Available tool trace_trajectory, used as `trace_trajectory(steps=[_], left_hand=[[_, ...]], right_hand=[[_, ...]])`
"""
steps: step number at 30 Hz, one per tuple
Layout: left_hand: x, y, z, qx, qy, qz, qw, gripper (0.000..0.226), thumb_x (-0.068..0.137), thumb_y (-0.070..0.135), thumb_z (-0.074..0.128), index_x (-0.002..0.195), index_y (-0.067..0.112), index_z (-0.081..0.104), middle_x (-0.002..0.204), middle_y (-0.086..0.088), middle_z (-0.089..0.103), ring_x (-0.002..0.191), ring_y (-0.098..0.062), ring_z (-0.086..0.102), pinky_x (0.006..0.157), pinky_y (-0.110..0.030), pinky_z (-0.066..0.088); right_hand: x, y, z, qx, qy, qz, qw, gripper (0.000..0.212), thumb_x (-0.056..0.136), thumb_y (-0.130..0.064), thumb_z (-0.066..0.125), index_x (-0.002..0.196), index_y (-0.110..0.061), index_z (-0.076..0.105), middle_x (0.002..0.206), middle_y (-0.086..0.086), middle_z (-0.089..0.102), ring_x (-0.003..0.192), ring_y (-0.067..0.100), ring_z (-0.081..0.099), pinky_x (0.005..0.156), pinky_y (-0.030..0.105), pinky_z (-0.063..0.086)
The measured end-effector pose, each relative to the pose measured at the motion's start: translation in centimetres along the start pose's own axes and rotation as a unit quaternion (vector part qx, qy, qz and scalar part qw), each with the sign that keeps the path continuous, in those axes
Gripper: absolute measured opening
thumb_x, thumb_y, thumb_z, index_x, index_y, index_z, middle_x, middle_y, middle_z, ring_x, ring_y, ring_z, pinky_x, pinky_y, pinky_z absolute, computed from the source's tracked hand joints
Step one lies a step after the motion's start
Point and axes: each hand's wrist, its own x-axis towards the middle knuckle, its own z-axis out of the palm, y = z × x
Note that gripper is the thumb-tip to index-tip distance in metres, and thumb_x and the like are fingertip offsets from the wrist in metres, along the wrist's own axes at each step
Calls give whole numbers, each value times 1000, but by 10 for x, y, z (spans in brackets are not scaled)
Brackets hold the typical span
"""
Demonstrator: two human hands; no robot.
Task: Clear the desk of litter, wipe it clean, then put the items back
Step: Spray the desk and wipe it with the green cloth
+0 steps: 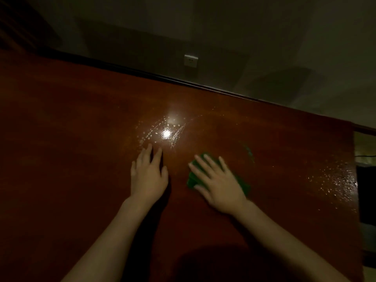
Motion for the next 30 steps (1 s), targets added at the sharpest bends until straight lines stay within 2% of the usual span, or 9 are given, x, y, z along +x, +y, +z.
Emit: trace_trajectory(steps=[4,7,9,14,19,21,23,27,30], left_hand=[[3,5,1,17,-15,-20,1000,65,96,41,43,152,26,12,160,-5,-2,147,-21,-5,117,-46,3],[2,3,2,28,-19,-15,999,66,97,39,41,152,26,7,159,-4,-7,146,-20,-8,117,-45,1],[1,4,1,22,-19,-19,999,67,97,38,41,152,26,5,159,-3,-9,146,-19,-10,117,-44,-1],[4,2,-7,17,-19,-3,1000,62,97,28,41,152,27,14,159,-1,2,147,-18,-2,118,-41,4],[8,-23,-23,-150,75,-21,986,46,90,-1,46,135,8,51,133,-8,51,126,-24,45,103,-25,30],[5,-31,-23,-129,88,-28,987,46,89,-4,46,133,7,52,132,-11,52,124,-25,45,103,-25,29],[-1,-32,-20,-116,72,-15,991,48,90,-2,46,137,8,47,138,-9,47,129,-22,39,106,-25,26],[-14,-28,-12,-87,52,-1,995,50,94,4,44,143,9,38,151,-7,32,141,-20,23,115,-30,16],[-24,-26,-6,-55,27,9,998,54,96,8,40,148,14,28,158,-3,16,146,-18,9,118,-32,8]], right_hand=[[47,56,-21,35,21,167,985,61,96,-56,14,151,-30,7,159,0,3,147,22,5,116,47,-3],[111,91,-45,55,64,301,950,60,100,-51,18,153,-25,6,161,3,1,148,23,0,118,47,-1],[155,90,-59,69,72,315,944,60,101,-48,21,153,-23,8,161,6,4,148,25,3,119,49,2],[181,27,-60,28,38,129,990,60,101,-48,21,153,-24,5,161,4,1,148,25,2,117,45,-2],[81,-20,-22,-5,1,-104,995,58,96,-50,28,150,-27,26,157,1,20,144,25,22,117,49,12],[35,-16,-7,-30,-37,-188,981,57,96,-51,31,148,-28,28,156,-1,26,144,22,23,118,47,12],[7,2,0,-47,-39,-205,977,56,97,-52,27,149,-29,26,156,-1,25,143,21,22,116,46,10],[29,41,-19,-1,14,6,1000,57,99,-55,13,149,-29,22,155,1,22,144,25,22,117,52,17],[81,67,-42,45,49,205,977,57,99,-52,17,152,-30,9,160,-1,4,148,20,2,119,46,0]])
